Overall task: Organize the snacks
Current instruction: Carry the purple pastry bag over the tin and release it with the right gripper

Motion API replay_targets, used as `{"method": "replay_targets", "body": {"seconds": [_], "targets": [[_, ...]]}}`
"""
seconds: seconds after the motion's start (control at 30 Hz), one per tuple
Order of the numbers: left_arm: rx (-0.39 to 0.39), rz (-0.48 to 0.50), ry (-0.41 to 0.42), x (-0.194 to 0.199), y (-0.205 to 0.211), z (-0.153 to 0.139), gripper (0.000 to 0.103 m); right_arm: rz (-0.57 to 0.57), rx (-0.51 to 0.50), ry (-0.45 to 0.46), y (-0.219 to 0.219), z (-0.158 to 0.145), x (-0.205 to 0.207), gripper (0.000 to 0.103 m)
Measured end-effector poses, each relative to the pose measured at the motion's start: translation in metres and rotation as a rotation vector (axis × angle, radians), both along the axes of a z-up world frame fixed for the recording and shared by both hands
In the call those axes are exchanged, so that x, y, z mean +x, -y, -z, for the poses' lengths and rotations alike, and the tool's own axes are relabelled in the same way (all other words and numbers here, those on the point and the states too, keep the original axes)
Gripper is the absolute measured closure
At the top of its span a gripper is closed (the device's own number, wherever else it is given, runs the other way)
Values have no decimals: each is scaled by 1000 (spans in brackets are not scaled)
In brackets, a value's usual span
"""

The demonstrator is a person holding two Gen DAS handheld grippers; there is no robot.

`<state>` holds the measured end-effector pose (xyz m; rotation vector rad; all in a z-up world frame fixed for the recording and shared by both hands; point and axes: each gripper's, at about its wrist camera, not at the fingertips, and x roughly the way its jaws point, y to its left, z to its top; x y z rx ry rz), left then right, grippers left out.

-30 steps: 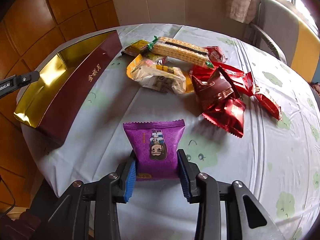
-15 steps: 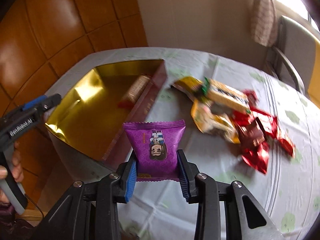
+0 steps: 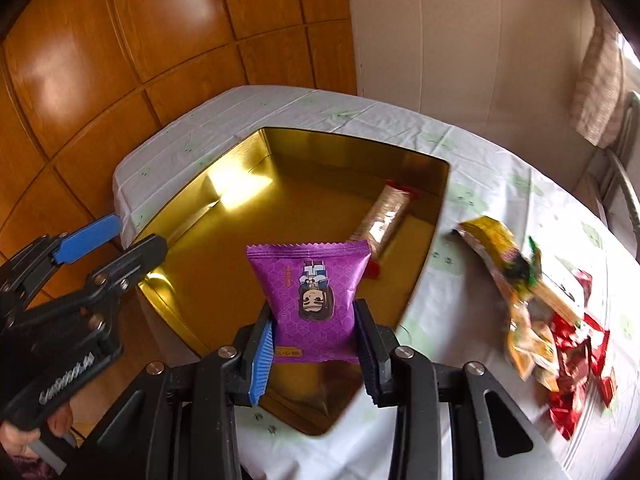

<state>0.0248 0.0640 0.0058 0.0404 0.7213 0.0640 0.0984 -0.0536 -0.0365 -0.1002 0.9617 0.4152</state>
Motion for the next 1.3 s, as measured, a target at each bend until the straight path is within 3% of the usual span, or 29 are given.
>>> {"method": "replay_targets", "body": {"seconds": [0.3,0.77,1.0,1.3], "targets": [[16,-25,12,-3,-10,2,46,17,-28,-30,-14,23,13,60],[26,-21,21,-8,-10,0,46,96,26,38,16,2,-6,58],[24,13,3,-8,-1,3,44,178,0,60,61,-6,-21,57],[60,163,-15,-3,35,2,44,351,-44,29,153,-3,-38,56]]}}
